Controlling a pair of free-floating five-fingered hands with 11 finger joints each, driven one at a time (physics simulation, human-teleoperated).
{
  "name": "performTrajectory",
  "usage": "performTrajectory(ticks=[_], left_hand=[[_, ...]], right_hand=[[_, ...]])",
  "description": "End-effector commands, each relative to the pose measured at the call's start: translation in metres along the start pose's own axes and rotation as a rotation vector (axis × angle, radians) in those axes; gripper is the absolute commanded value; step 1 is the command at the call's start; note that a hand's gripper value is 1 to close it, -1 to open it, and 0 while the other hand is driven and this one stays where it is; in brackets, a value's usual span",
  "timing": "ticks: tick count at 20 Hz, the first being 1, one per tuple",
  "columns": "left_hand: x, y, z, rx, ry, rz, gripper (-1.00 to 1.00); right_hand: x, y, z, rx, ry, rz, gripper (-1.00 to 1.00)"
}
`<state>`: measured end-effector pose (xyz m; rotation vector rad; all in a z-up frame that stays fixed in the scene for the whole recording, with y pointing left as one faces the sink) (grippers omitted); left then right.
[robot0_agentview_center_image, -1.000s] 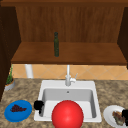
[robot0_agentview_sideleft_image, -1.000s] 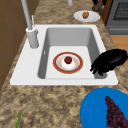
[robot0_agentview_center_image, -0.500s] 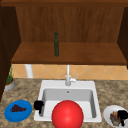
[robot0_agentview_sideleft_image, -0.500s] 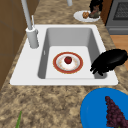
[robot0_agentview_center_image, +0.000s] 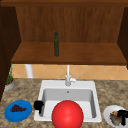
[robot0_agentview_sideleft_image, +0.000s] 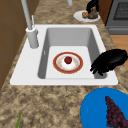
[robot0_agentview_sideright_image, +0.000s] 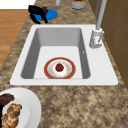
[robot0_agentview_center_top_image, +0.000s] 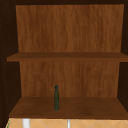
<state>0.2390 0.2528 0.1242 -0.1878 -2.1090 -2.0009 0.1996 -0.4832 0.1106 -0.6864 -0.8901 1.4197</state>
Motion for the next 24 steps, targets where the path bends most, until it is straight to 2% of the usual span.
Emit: performTrajectory(ticks=[1,2,7,11,18,24], left_hand=[[0.000,0.000,0.000,0.000,0.000,0.000,0.00],[0.000,0.000,0.000,0.000,0.000,0.000,0.00],[0.000,0.000,0.000,0.000,0.000,0.000,0.00],[0.000,0.000,0.000,0.000,0.000,0.000,0.00],[0.000,0.000,0.000,0.000,0.000,0.000,0.00],[0.000,0.000,0.000,0.000,0.000,0.000,0.00]], right_hand=[[0.000,0.016,0.008,0.017,-0.001,-0.005,1.00],[0.000,0.016,0.013,0.004,-0.004,-0.009,-1.00],[-0.001,-0.008,0.017,-0.050,-0.005,-0.010,-1.00],[-0.003,-0.030,0.010,-0.042,-0.003,0.004,-1.00],[-0.016,-0.034,0.015,-0.049,-0.037,-0.010,-1.00],[-0.032,-0.058,0.041,-0.050,-0.038,-0.001,-1.00]])
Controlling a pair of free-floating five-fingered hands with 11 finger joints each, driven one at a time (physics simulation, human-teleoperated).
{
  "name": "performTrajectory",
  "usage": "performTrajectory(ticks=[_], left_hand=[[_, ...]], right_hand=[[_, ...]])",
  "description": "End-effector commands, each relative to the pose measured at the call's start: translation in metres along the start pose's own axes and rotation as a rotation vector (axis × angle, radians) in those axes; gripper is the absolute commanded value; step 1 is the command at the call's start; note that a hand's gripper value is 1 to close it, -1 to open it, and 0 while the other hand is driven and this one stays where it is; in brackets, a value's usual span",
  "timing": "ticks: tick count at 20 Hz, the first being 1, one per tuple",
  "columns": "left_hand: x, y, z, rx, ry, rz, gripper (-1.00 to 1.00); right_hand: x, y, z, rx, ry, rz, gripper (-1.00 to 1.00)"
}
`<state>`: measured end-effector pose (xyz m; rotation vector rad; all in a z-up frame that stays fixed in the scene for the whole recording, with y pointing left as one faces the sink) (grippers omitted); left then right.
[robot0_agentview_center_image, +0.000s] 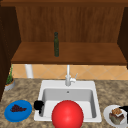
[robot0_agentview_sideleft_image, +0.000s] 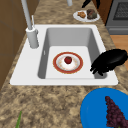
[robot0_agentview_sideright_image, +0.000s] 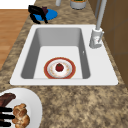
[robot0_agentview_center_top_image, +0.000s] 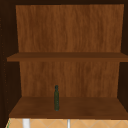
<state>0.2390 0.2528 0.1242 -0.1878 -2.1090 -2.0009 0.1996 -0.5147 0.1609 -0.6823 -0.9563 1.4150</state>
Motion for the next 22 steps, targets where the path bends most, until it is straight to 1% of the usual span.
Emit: performTrajectory(ticks=[1,3,6,8,9,10,11,15,20,22], left_hand=[[0.000,0.000,0.000,0.000,0.000,0.000,0.00],[0.000,0.000,0.000,0.000,0.000,0.000,0.00],[0.000,0.000,0.000,0.000,0.000,0.000,0.00],[0.000,0.000,0.000,0.000,0.000,0.000,0.00],[0.000,0.000,0.000,0.000,0.000,0.000,0.00],[0.000,0.000,0.000,0.000,0.000,0.000,0.00],[0.000,0.000,0.000,0.000,0.000,0.000,0.00],[0.000,0.000,0.000,0.000,0.000,0.000,0.00],[0.000,0.000,0.000,0.000,0.000,0.000,0.00],[0.000,0.000,0.000,0.000,0.000,0.000,0.00]], right_hand=[[-0.007,-0.022,0.013,0.001,0.004,0.011,-1.00],[-0.007,-0.036,0.006,0.014,-0.004,0.021,-1.00],[-0.009,-0.045,-0.012,0.031,-0.006,0.031,-1.00],[-0.004,-0.051,-0.029,0.016,0.012,0.031,-1.00],[0.003,-0.053,-0.038,0.007,0.023,0.044,-1.00],[0.008,-0.053,-0.043,-0.005,0.042,0.054,-1.00],[0.006,-0.048,-0.052,0.013,0.064,0.015,-1.00],[0.006,-0.046,-0.080,-0.016,0.124,-0.007,-1.00],[0.013,-0.042,-0.116,-0.024,0.165,-0.002,-1.00],[0.014,-0.038,-0.132,-0.022,0.189,0.015,-1.00]])
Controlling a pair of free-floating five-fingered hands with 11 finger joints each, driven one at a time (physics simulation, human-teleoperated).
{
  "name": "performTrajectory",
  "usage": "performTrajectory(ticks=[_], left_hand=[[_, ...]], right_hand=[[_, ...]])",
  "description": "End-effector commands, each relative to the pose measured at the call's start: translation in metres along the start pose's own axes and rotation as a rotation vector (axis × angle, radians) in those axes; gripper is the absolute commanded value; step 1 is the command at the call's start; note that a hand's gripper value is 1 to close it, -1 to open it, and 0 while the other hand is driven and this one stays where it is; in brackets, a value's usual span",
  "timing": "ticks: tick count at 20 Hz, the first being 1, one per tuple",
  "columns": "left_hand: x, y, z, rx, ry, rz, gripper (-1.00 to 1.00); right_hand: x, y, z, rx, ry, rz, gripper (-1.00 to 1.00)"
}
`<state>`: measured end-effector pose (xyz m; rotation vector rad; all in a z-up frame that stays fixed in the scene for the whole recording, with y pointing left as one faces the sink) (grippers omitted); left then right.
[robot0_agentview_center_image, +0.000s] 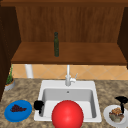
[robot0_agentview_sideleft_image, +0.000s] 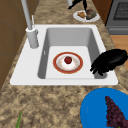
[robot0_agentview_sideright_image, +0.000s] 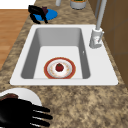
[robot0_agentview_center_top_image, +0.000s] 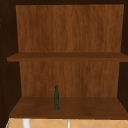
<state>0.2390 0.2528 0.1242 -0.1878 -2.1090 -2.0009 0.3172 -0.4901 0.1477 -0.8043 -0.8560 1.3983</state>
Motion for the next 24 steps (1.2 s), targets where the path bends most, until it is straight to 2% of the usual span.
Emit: performTrajectory(ticks=[1,4,5,9,10,13,16,20,23,24], left_hand=[[0.000,0.000,0.000,0.000,0.000,0.000,0.00],[0.000,0.000,0.000,0.000,0.000,0.000,0.00],[0.000,0.000,0.000,0.000,0.000,0.000,0.00],[0.000,0.000,0.000,0.000,0.000,0.000,0.00],[0.000,0.000,0.000,0.000,0.000,0.000,0.00],[0.000,0.000,0.000,0.000,0.000,0.000,0.00],[0.000,0.000,0.000,0.000,0.000,0.000,0.00],[0.000,0.000,0.000,0.000,0.000,0.000,0.00],[0.000,0.000,0.000,0.000,0.000,0.000,0.00],[0.000,0.000,0.000,0.000,0.000,0.000,0.00]], right_hand=[[0.007,0.012,-0.027,-0.002,0.078,-0.013,-1.00],[0.004,0.023,-0.039,-0.082,0.093,0.070,-1.00],[0.004,0.026,-0.042,-0.097,0.100,0.084,-1.00],[0.002,0.038,-0.026,-0.150,0.097,0.170,-1.00],[0.001,0.045,-0.021,-0.172,0.101,0.171,-1.00],[0.003,0.050,0.005,-0.213,0.092,0.133,-1.00],[0.013,0.052,0.012,-0.227,0.088,0.136,-1.00],[0.021,0.052,0.011,-0.187,0.059,0.147,-1.00],[0.015,0.055,0.006,-0.133,-0.013,0.161,-1.00],[0.015,0.058,0.005,-0.141,-0.026,0.162,-1.00]])
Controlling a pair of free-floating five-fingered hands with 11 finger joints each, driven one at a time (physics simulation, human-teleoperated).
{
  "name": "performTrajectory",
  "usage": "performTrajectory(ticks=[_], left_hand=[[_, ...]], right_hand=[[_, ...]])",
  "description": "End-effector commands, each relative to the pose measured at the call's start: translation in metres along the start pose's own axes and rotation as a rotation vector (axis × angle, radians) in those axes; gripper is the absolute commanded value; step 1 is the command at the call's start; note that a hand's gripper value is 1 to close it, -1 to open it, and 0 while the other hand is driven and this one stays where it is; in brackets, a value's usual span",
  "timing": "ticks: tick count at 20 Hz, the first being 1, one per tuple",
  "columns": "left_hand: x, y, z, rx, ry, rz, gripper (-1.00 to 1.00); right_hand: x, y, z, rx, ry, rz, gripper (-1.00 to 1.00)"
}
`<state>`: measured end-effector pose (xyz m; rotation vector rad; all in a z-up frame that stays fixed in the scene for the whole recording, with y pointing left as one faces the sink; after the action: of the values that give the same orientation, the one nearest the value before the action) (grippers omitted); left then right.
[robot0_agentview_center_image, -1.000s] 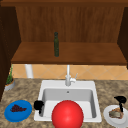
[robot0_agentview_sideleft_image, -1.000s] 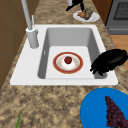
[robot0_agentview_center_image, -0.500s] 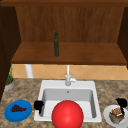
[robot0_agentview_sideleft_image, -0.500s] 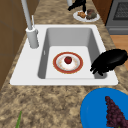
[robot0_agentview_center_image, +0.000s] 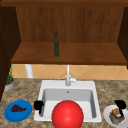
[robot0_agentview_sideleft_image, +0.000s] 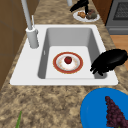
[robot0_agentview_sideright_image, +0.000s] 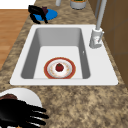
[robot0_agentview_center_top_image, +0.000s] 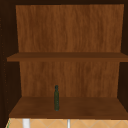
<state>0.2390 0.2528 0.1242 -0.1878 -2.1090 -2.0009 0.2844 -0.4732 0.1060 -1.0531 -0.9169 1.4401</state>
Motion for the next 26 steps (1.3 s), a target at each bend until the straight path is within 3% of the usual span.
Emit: performTrajectory(ticks=[1,5,7,9,15,19,20,21,22,26], left_hand=[[0.000,0.000,0.000,0.000,0.000,0.000,0.00],[0.000,0.000,0.000,0.000,0.000,0.000,0.00],[0.000,0.000,0.000,0.000,0.000,0.000,0.00],[0.000,0.000,0.000,0.000,0.000,0.000,0.00],[0.000,0.000,0.000,0.000,0.000,0.000,0.00],[0.000,0.000,0.000,0.000,0.000,0.000,0.00],[0.000,0.000,0.000,0.000,0.000,0.000,0.00],[0.000,0.000,0.000,0.000,0.000,0.000,0.00],[0.000,0.000,0.000,0.000,0.000,0.000,0.00],[0.000,0.000,0.000,0.000,0.000,0.000,0.00]], right_hand=[[0.001,0.006,0.002,0.026,-0.087,0.013,-1.00],[0.001,0.006,0.022,0.020,-0.130,0.021,-1.00],[0.002,0.012,0.019,0.087,-0.157,0.010,-1.00],[0.003,0.021,0.022,0.090,-0.180,0.029,-1.00],[0.004,0.019,0.010,0.107,-0.289,0.069,-1.00],[0.005,0.016,-0.010,0.160,-0.301,0.064,-1.00],[0.006,0.018,-0.011,0.159,-0.290,0.070,1.00],[0.011,0.014,-0.014,0.188,-0.283,0.098,1.00],[0.011,0.010,-0.013,0.209,-0.268,0.091,1.00],[0.010,0.001,-0.016,0.104,-0.270,0.076,1.00]])
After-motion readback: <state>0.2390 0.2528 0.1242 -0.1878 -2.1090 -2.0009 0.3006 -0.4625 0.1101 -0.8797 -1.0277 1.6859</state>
